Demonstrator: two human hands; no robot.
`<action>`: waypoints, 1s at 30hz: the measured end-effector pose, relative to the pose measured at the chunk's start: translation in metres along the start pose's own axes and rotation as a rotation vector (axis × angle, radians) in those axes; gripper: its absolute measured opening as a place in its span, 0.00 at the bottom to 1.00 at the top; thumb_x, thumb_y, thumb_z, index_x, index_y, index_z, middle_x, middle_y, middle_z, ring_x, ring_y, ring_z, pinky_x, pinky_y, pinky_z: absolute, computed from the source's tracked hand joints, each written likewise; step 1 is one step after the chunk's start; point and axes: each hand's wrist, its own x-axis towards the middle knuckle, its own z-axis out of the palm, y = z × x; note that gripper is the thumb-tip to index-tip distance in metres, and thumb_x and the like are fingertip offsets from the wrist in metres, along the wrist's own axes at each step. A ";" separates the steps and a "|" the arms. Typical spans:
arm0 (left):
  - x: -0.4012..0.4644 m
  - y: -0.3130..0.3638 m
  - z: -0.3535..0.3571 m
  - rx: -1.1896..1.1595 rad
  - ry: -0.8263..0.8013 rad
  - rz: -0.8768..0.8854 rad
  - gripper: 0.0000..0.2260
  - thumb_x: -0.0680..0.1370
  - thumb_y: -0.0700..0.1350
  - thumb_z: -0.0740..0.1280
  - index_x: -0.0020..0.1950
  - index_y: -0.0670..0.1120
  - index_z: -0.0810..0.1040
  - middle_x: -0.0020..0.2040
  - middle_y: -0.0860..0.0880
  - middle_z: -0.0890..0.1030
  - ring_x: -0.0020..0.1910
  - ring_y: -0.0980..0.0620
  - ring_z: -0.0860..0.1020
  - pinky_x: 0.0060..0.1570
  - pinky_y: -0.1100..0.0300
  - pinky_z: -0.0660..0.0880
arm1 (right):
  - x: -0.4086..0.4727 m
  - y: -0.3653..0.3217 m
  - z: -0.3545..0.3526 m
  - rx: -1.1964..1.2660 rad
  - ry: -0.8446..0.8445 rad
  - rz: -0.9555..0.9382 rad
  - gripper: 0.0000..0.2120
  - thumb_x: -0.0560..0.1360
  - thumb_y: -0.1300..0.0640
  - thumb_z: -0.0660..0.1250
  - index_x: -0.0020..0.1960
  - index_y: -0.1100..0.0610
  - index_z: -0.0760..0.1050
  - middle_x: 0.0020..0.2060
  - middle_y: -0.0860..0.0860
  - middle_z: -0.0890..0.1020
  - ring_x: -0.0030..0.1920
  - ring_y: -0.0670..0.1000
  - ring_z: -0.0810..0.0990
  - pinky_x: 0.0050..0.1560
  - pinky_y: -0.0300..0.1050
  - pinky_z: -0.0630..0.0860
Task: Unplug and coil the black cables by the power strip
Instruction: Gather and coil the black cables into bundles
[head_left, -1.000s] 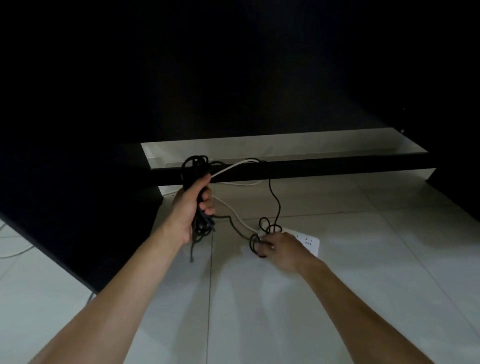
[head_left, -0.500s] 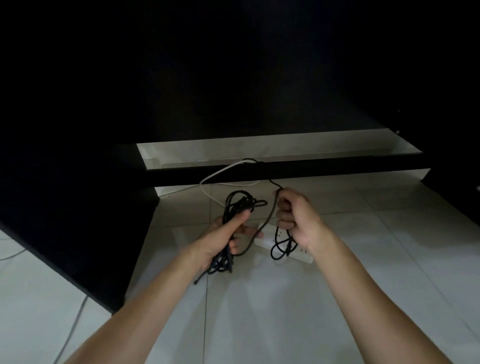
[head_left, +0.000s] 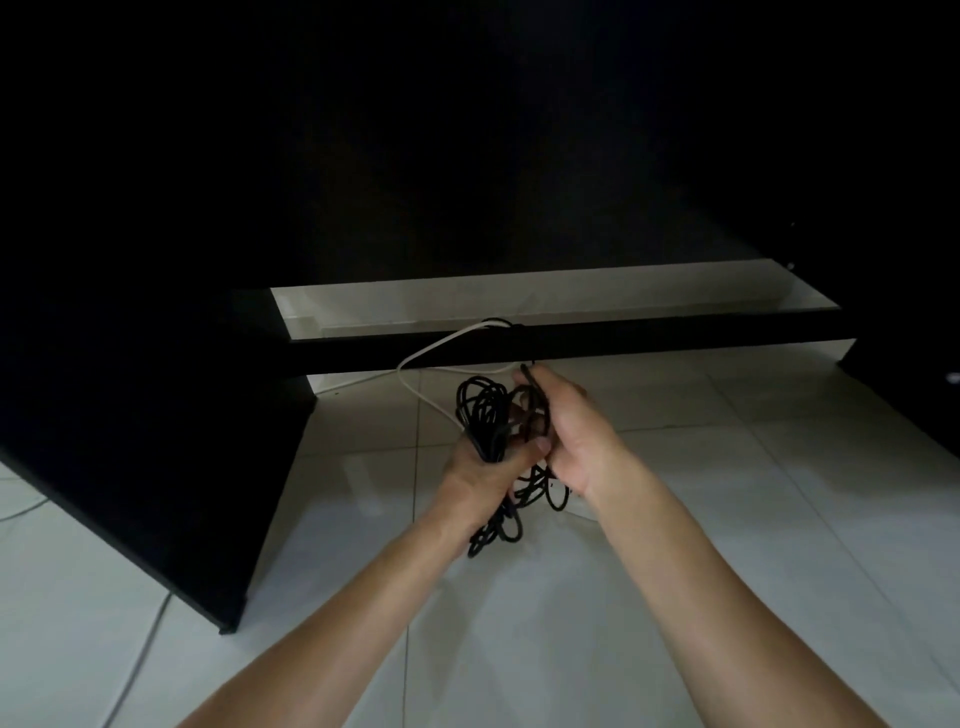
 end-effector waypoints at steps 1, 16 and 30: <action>-0.001 0.001 0.000 0.003 -0.008 0.002 0.17 0.71 0.55 0.74 0.57 0.52 0.79 0.48 0.52 0.85 0.33 0.61 0.78 0.36 0.63 0.74 | 0.001 0.001 0.000 -0.057 0.031 -0.025 0.06 0.78 0.55 0.67 0.45 0.57 0.80 0.32 0.51 0.83 0.36 0.51 0.82 0.39 0.44 0.78; 0.013 0.009 -0.019 -0.458 -0.100 -0.265 0.17 0.80 0.46 0.65 0.31 0.47 0.69 0.24 0.49 0.72 0.29 0.51 0.77 0.30 0.60 0.75 | 0.006 -0.004 -0.032 -0.406 -0.132 -0.084 0.13 0.78 0.63 0.59 0.58 0.56 0.78 0.51 0.54 0.86 0.53 0.51 0.83 0.58 0.45 0.76; 0.031 0.007 -0.076 -0.212 0.227 -0.127 0.12 0.77 0.41 0.69 0.35 0.46 0.71 0.24 0.51 0.67 0.19 0.56 0.65 0.25 0.62 0.67 | 0.027 0.049 -0.080 -1.703 0.151 -0.412 0.12 0.80 0.45 0.59 0.57 0.43 0.79 0.56 0.46 0.82 0.56 0.53 0.79 0.56 0.49 0.64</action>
